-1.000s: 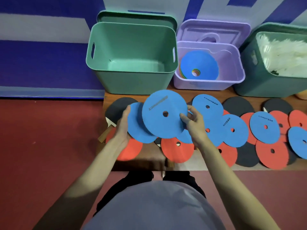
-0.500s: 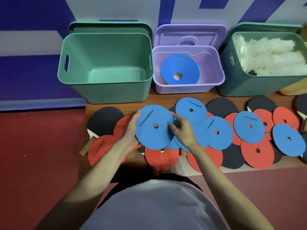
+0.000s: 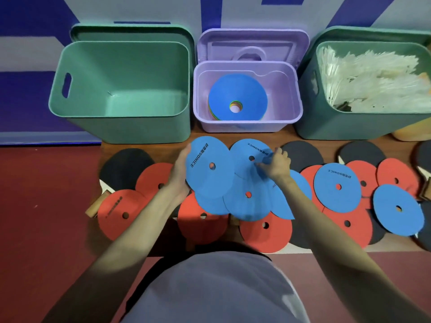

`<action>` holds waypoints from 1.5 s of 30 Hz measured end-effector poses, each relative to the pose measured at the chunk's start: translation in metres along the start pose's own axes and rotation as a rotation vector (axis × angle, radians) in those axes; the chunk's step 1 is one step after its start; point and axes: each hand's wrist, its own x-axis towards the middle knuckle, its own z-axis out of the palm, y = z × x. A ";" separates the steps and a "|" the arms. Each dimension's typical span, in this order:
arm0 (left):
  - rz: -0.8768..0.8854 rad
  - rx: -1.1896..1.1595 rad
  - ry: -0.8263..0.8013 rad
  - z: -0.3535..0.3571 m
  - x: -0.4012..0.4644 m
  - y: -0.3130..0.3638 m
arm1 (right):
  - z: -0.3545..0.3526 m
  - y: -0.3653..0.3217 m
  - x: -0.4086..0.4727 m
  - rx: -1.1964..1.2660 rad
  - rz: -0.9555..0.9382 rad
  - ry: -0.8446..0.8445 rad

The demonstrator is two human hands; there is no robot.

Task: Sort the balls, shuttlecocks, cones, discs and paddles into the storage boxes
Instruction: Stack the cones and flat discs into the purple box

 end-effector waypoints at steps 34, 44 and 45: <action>0.043 -0.162 -0.058 0.061 0.029 -0.007 | -0.062 -0.011 -0.046 0.796 -0.406 -0.156; 0.127 -0.136 -0.110 0.096 0.046 0.030 | -0.068 -0.033 -0.004 0.621 -0.485 0.064; 0.133 -0.119 -0.089 0.100 0.050 0.036 | -0.072 -0.039 0.003 0.613 -0.473 0.044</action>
